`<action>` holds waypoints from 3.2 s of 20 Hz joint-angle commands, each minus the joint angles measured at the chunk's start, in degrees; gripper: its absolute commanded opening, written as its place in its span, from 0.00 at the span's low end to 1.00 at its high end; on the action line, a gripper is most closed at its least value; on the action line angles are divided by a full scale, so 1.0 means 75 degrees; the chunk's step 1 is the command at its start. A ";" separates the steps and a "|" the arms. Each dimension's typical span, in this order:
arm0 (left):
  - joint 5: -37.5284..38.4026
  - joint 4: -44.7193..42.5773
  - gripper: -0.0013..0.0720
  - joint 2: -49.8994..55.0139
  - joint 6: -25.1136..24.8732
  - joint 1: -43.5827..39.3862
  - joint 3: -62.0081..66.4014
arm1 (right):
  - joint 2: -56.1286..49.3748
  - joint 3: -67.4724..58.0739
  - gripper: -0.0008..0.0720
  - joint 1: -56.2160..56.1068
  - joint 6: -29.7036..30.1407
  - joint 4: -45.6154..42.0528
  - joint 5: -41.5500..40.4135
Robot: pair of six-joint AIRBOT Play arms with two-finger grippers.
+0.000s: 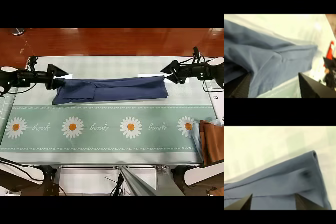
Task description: Fold the shirts.
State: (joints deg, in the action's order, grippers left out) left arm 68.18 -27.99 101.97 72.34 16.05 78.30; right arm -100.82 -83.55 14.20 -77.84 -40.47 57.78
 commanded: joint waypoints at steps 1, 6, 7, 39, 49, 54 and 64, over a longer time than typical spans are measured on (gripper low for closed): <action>0.1177 -0.1440 0.98 0.0233 0.0740 0.0527 0.0746 | -0.0192 -0.0501 0.86 0.0484 0.0128 -0.0181 0.0583; 0.0256 -0.4427 0.98 -0.1658 0.1594 0.1504 0.0137 | -0.0379 -0.0697 0.86 0.1886 -0.0085 -0.0743 0.1950; -0.0729 -0.4368 0.98 -0.2302 0.1591 0.1472 -0.0425 | -0.0498 -0.0697 0.86 0.1903 -0.0082 -0.0761 0.2075; -0.3162 -0.3060 0.04 -0.1212 0.1920 -0.6274 0.0067 | 0.6006 0.2034 0.03 -0.0146 0.0099 -0.2060 0.2903; -0.2932 -0.1565 0.05 0.0930 0.2218 -0.8915 0.1690 | 0.7519 0.2253 0.03 -0.1122 -0.0516 -0.2107 0.2559; -0.1288 -0.1600 0.05 0.0764 0.1527 -0.7630 0.2060 | 0.7396 0.2250 0.04 -0.1209 -0.0565 -0.2002 0.2390; 0.0621 -0.3841 0.05 -0.3789 0.1437 -0.2200 0.0851 | 0.4179 0.0297 0.04 -0.4013 -0.0449 -0.1250 0.1413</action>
State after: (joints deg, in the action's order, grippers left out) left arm 70.08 -49.34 84.88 83.48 -10.50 89.14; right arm -60.03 -74.63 -8.71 -81.43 -51.03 70.78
